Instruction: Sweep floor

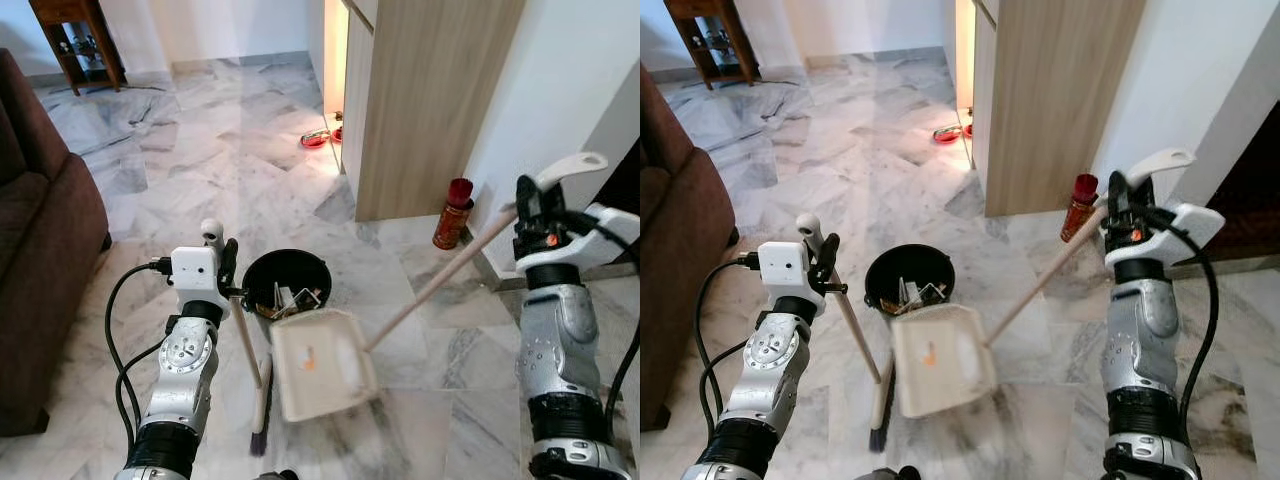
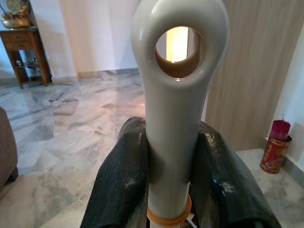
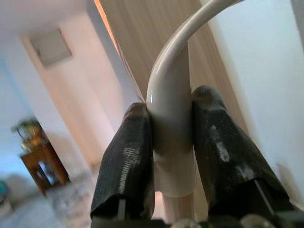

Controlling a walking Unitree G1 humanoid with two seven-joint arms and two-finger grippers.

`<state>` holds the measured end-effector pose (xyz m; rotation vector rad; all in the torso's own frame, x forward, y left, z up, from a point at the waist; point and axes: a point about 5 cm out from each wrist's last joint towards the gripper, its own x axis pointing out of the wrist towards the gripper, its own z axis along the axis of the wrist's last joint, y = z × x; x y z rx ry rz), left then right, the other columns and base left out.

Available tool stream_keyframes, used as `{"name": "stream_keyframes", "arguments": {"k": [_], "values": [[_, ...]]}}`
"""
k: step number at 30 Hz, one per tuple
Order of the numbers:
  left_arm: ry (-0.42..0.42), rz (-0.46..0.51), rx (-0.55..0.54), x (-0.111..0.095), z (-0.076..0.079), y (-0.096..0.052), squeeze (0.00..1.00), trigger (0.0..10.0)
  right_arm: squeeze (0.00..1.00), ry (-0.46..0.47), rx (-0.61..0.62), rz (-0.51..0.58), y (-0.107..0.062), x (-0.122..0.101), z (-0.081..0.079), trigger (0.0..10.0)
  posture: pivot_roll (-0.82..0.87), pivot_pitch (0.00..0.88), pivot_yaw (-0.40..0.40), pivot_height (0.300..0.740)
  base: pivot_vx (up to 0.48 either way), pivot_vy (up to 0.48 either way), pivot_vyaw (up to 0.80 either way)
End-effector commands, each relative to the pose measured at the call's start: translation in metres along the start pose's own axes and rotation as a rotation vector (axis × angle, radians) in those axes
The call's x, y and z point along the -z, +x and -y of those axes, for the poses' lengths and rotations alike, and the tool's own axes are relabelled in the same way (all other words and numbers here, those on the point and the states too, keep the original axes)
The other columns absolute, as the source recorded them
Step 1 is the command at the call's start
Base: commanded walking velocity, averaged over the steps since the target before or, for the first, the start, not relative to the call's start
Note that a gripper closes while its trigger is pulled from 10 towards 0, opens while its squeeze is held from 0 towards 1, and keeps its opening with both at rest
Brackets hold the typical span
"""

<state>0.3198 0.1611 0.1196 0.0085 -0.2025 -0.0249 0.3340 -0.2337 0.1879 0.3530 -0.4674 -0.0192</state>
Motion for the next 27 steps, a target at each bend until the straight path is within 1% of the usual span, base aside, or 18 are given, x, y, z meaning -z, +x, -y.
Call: {"name": "stream_keyframes", "arguments": {"k": [1,2,5,11,12,14,19,27], "values": [[0.025,0.045,0.017,-0.011,0.001,0.005,0.00,10.0,0.00,0.028,-0.027,0.106,0.013,-0.022,-0.013,10.0,0.04,0.033,0.041,0.740,0.000,0.000,0.00],[0.026,0.045,0.017,-0.010,0.001,0.005,0.00,10.0,0.00,0.042,-0.042,0.115,0.015,-0.023,-0.019,10.0,0.05,0.032,0.041,0.740,0.000,0.000,0.00],[0.026,0.047,0.013,-0.010,0.000,0.004,0.00,10.0,0.00,0.062,-0.057,0.121,0.016,-0.025,-0.025,10.0,0.05,0.030,0.039,0.740,0.000,0.000,0.00],[0.031,0.054,0.008,-0.011,-0.001,0.004,0.00,10.0,0.00,0.069,-0.075,0.131,0.019,-0.024,-0.039,10.0,0.05,0.028,0.038,0.740,0.000,0.000,0.00],[0.032,0.050,0.006,-0.010,-0.002,0.003,0.00,10.0,0.00,0.062,-0.078,0.129,0.019,-0.023,-0.042,10.0,0.05,0.015,0.043,0.740,0.000,0.000,0.00],[0.032,0.049,0.005,-0.010,-0.002,0.003,0.00,10.0,0.00,0.060,-0.078,0.128,0.019,-0.022,-0.043,10.0,0.05,0.012,0.043,0.740,0.000,0.000,0.00],[0.029,0.041,-0.015,-0.009,-0.007,0.002,0.00,10.0,0.00,0.086,-0.087,0.111,0.018,-0.015,-0.050,10.0,0.06,0.001,0.044,0.740,0.000,0.000,0.00],[0.028,0.043,-0.015,-0.009,-0.006,0.002,0.00,10.0,0.00,0.089,-0.088,0.106,0.017,-0.014,-0.050,10.0,0.06,0.000,0.045,0.740,0.000,0.292,0.00]]}}
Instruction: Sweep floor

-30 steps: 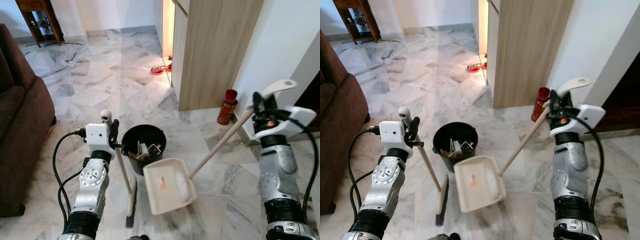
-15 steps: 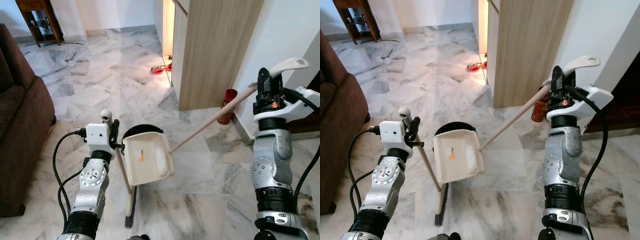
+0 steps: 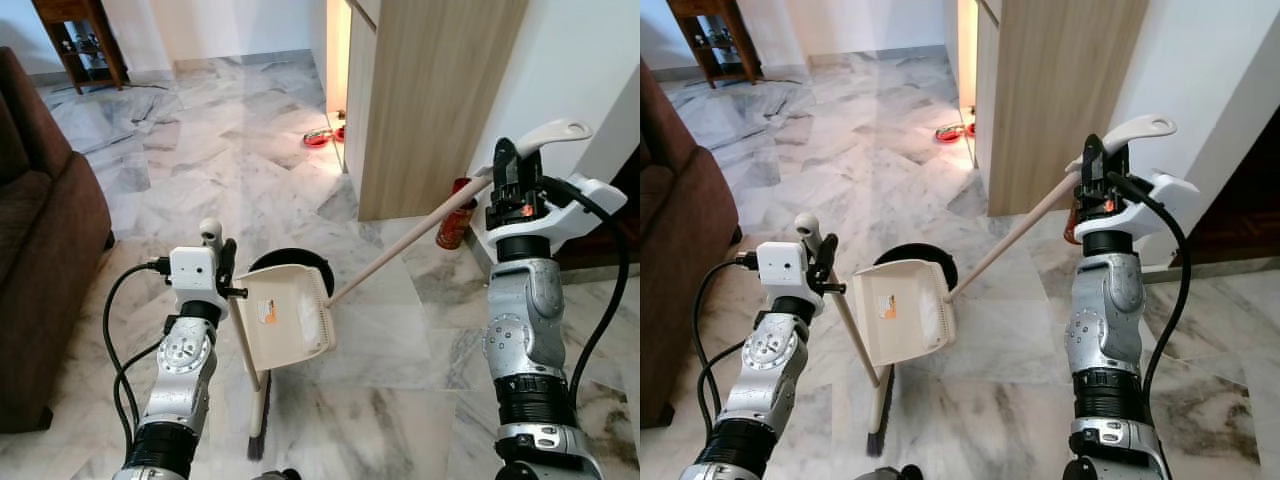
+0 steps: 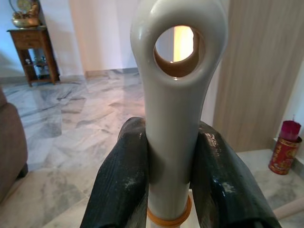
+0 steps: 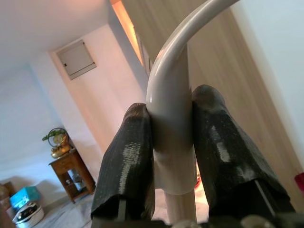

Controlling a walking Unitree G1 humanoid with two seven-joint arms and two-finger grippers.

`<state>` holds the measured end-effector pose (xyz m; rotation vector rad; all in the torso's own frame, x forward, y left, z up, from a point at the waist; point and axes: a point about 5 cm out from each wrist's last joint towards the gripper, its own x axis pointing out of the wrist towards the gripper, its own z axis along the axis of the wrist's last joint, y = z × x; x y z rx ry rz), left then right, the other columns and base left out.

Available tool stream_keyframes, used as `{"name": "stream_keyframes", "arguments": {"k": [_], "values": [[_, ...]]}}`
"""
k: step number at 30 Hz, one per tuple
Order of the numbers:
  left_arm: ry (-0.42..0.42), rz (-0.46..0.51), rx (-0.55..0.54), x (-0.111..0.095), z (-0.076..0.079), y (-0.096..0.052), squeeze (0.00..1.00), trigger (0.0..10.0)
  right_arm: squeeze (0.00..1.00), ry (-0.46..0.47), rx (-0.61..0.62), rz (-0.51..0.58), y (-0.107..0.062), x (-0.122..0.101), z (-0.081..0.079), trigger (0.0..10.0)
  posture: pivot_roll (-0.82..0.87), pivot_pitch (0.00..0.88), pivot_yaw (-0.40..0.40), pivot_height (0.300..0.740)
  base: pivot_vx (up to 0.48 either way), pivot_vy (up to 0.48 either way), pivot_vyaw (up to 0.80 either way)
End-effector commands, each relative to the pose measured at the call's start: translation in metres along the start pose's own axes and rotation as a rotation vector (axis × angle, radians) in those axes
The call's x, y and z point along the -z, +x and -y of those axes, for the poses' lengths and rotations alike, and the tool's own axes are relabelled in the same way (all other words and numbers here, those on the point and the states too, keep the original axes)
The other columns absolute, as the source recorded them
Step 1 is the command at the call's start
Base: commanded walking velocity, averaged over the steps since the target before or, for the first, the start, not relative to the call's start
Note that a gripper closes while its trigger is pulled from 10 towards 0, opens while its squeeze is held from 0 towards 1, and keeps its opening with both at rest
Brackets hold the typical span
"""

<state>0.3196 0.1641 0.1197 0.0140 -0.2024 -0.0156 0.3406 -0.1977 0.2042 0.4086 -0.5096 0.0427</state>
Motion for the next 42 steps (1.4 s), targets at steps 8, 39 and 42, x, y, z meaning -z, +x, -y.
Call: {"name": "stream_keyframes", "arguments": {"k": [8,39,42], "values": [[0.025,0.045,-0.007,-0.0093,-0.0032,0.0020,0.00,10.0,0.00,0.021,-0.038,0.063,0.0074,-0.0117,-0.0120,10.0,0.06,0.000,0.044,0.740,0.000,0.359,0.00],[0.041,0.053,-0.028,-0.0125,-0.0051,0.0042,0.00,10.0,0.00,0.021,-0.051,0.068,0.0095,-0.0114,-0.0164,10.0,0.07,0.020,0.036,0.740,0.043,0.073,0.00],[0.041,0.054,-0.030,-0.0126,-0.0052,0.0044,0.00,10.0,0.00,0.019,-0.052,0.066,0.0087,-0.0110,-0.0164,10.0,0.07,0.020,0.036,0.740,0.284,0.000,0.00]]}}
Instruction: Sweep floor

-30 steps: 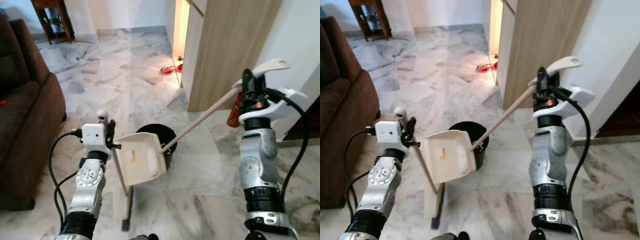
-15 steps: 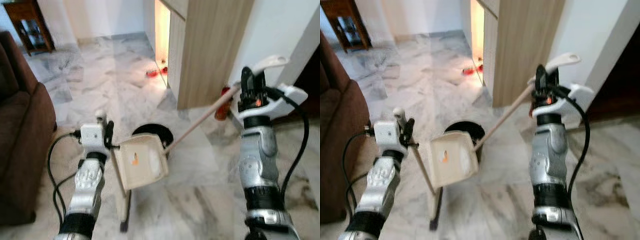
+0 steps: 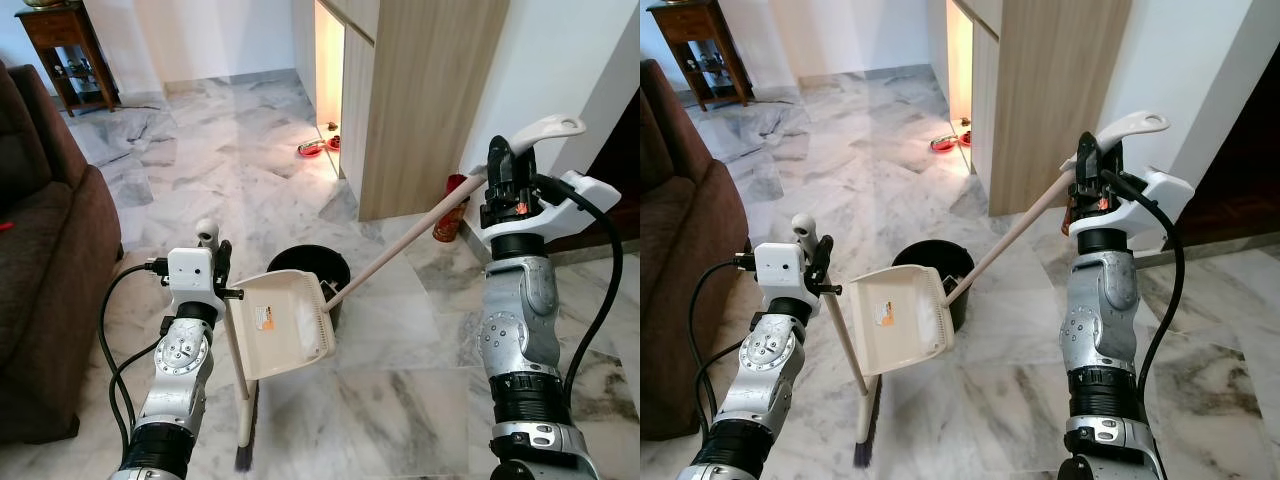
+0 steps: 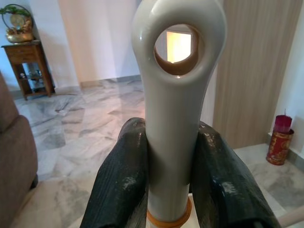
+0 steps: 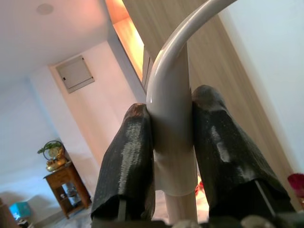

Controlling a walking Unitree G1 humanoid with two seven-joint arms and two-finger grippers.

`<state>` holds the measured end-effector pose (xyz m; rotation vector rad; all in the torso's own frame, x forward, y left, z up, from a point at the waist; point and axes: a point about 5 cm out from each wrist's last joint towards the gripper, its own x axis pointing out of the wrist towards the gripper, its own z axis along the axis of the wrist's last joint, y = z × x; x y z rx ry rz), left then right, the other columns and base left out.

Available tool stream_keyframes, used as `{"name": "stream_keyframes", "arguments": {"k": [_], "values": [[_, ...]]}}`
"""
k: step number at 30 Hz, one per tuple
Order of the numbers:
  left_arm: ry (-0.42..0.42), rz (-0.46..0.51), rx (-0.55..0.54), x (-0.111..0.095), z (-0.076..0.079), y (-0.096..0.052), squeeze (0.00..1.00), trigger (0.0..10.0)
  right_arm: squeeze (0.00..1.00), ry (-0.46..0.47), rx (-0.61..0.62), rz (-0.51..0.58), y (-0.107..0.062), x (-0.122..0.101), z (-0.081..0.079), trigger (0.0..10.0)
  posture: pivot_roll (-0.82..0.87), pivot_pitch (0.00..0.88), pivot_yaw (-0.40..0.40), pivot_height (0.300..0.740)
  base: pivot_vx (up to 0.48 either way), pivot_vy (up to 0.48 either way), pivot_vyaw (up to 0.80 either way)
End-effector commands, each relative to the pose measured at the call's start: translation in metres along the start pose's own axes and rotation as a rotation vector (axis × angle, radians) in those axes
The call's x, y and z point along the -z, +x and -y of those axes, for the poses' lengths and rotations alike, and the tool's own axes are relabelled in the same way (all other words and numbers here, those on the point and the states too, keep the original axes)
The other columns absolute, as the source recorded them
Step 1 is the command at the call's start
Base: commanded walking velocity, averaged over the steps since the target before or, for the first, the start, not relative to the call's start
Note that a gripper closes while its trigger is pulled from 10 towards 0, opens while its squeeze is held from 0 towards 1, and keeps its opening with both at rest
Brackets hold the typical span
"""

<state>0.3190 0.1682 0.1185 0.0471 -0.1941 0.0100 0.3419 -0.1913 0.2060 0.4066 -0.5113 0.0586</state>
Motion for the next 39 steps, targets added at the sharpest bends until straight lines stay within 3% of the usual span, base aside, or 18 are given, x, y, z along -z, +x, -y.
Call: {"name": "stream_keyframes", "arguments": {"k": [1,33,39], "values": [[0.005,0.062,-0.011,-0.0138,-0.0019,0.0053,0.00,10.0,0.00,0.016,-0.036,0.066,0.0069,-0.0125,-0.0099,10.0,0.06,0.023,0.038,0.740,0.289,0.000,0.00],[0.006,0.063,-0.011,-0.0140,-0.0021,0.0056,0.00,10.0,0.00,-0.025,-0.050,0.062,0.0070,-0.0114,-0.0134,10.0,0.07,0.021,0.039,0.740,0.309,0.000,0.06],[0.004,0.063,-0.007,-0.0136,-0.0013,0.0050,0.00,10.0,0.00,-0.022,-0.049,0.069,0.0076,-0.0125,-0.0141,10.0,0.07,0.009,0.039,0.740,0.316,0.000,0.51]]}}
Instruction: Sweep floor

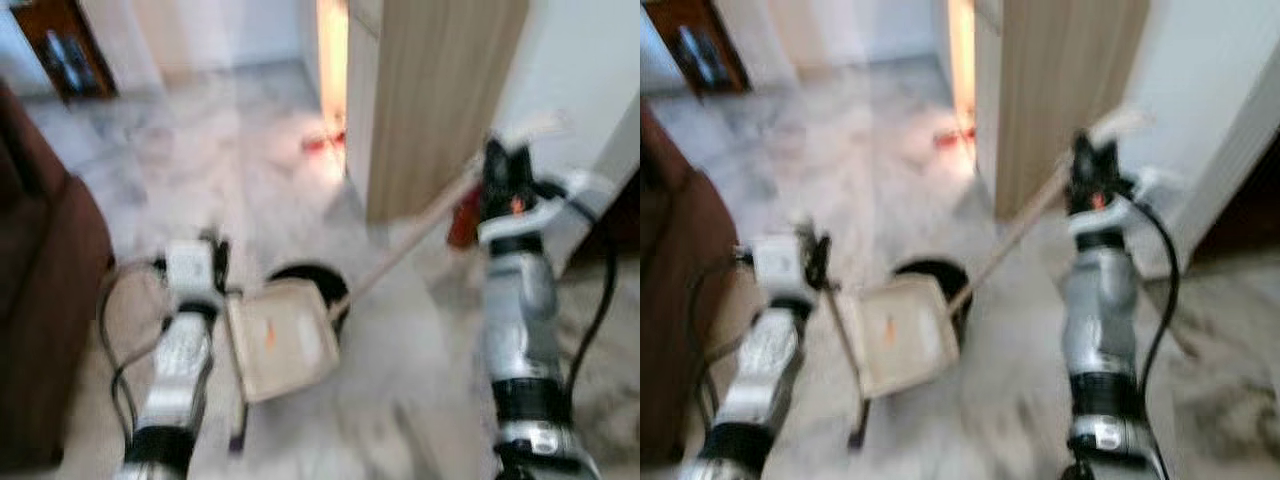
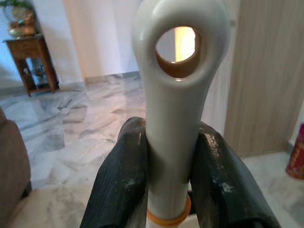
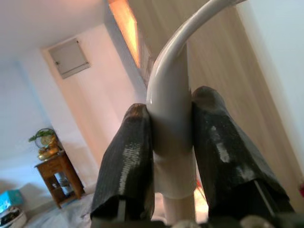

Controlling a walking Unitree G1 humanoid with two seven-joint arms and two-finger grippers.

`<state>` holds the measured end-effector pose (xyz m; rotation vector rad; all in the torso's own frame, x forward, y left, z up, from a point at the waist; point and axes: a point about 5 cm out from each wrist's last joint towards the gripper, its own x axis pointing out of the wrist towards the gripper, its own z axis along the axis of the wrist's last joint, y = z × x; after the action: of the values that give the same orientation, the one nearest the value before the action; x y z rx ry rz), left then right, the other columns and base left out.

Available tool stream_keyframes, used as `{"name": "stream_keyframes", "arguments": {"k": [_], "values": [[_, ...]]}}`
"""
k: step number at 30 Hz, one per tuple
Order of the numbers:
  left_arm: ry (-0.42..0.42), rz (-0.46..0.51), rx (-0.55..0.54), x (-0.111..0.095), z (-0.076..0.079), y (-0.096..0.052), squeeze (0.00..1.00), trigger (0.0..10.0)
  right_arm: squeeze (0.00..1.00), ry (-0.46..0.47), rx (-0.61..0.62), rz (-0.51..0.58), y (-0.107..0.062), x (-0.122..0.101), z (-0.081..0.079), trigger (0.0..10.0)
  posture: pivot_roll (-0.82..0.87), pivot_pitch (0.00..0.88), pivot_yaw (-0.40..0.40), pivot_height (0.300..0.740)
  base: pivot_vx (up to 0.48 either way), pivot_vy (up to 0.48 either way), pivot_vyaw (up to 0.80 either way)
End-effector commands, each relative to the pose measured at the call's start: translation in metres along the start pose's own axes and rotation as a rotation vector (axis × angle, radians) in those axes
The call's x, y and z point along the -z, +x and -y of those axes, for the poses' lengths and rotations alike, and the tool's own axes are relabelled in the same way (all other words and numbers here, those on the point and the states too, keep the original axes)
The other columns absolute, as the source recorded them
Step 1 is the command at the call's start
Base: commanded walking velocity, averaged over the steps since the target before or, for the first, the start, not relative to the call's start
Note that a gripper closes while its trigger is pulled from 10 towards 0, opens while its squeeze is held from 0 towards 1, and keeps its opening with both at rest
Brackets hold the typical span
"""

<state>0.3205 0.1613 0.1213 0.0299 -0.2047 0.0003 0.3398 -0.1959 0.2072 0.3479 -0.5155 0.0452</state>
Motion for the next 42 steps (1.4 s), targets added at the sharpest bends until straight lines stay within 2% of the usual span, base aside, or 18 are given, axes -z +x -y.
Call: {"name": "stream_keyframes", "arguments": {"k": [1,42], "values": [[0.021,0.053,-0.014,-0.0106,-0.0076,0.0027,0.00,10.0,0.00,0.040,-0.045,0.070,0.0090,-0.0104,-0.0171,10.0,0.07,0.008,0.039,0.740,0.319,0.000,0.00],[0.014,0.052,-0.016,-0.0111,-0.0079,0.0019,0.00,10.0,0.00,0.041,-0.074,0.085,0.0108,-0.0139,-0.0262,10.0,0.07,0.033,0.037,0.740,0.316,0.000,0.00]]}}
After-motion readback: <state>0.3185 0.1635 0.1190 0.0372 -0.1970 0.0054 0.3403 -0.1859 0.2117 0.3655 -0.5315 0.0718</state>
